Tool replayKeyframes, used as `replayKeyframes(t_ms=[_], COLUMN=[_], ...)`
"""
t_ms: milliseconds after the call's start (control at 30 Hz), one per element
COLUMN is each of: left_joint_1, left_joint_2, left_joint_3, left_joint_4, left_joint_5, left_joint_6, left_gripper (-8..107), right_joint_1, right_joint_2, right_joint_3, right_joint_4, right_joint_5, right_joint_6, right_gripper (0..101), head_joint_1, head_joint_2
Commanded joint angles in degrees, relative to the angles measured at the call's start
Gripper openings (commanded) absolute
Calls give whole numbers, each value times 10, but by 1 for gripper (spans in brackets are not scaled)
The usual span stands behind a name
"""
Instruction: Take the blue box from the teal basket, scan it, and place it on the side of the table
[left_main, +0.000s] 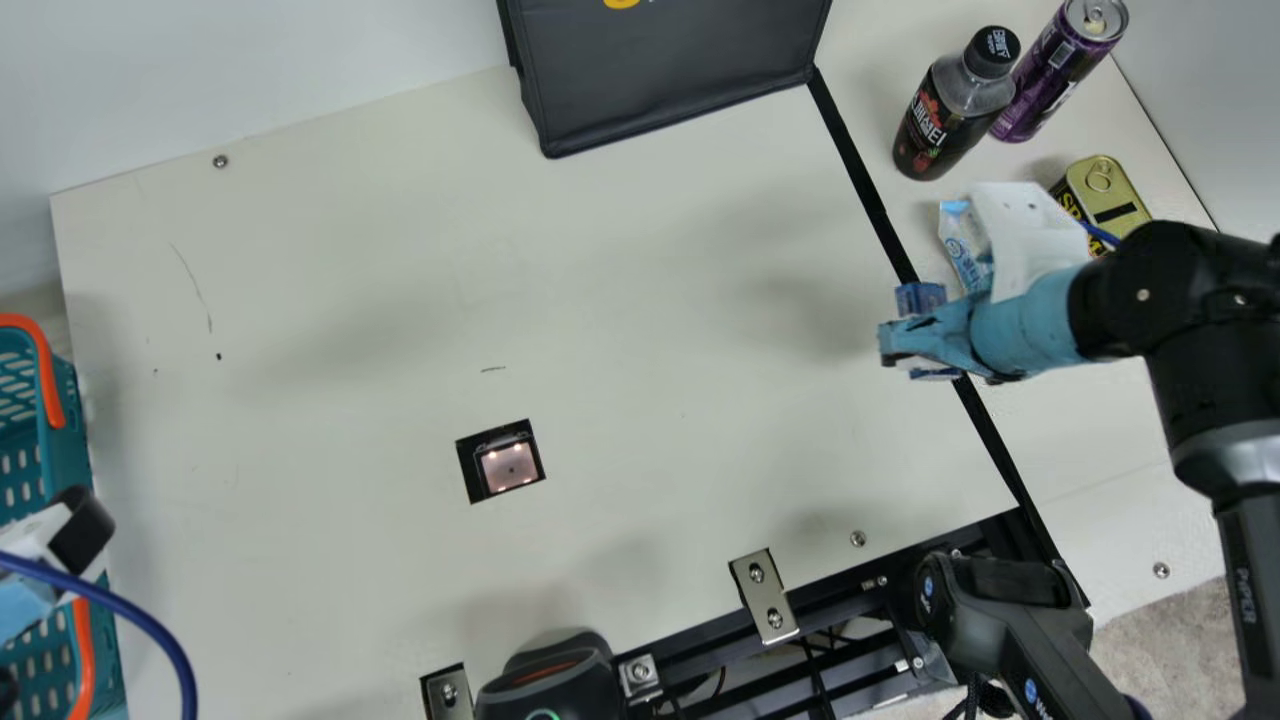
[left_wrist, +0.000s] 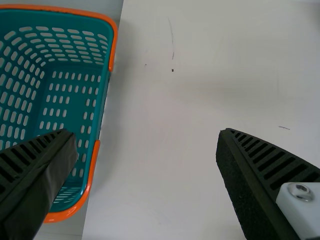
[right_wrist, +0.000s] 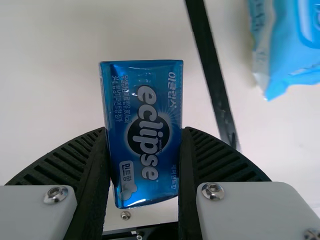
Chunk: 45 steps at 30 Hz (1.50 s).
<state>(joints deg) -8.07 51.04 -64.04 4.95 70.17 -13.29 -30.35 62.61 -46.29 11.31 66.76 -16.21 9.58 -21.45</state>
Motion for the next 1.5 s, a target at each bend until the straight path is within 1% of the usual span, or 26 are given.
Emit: replayKeyframes(t_ms=[0,300,467,600,833,1033,1233,1467], left_joint_1=[0,0,0,0,0,0,0,0], left_joint_2=[0,0,0,0,0,0,0,0], left_joint_3=[0,0,0,0,0,0,0,0], left_joint_4=[0,0,0,0,0,0,0,0], left_joint_5=[0,0,0,0,0,0,0,0], left_joint_6=[0,0,0,0,0,0,0,0], left_gripper=[90,90,90,90,90,90,90,90], right_joint_1=[-59,-195,-254,-288,-326,-342,-346,-343], right_joint_2=[-1,11,26,38,61,82,108,139], right_joint_3=[-3,-22,-30,-31,-20,1,29,57], right_joint_4=[5,14,3,-14,-41,-60,-75,-93], right_joint_5=[7,31,31,21,-10,-47,-95,-150], right_joint_6=[-34,-150,-217,-269,-356,-414,-448,-467], right_gripper=[0,0,0,0,0,0,0,0], head_joint_1=[-17,-17,-17,-17,-17,-17,-17,-17], head_joint_2=[-1,-1,-1,-1,-1,-1,-1,-1])
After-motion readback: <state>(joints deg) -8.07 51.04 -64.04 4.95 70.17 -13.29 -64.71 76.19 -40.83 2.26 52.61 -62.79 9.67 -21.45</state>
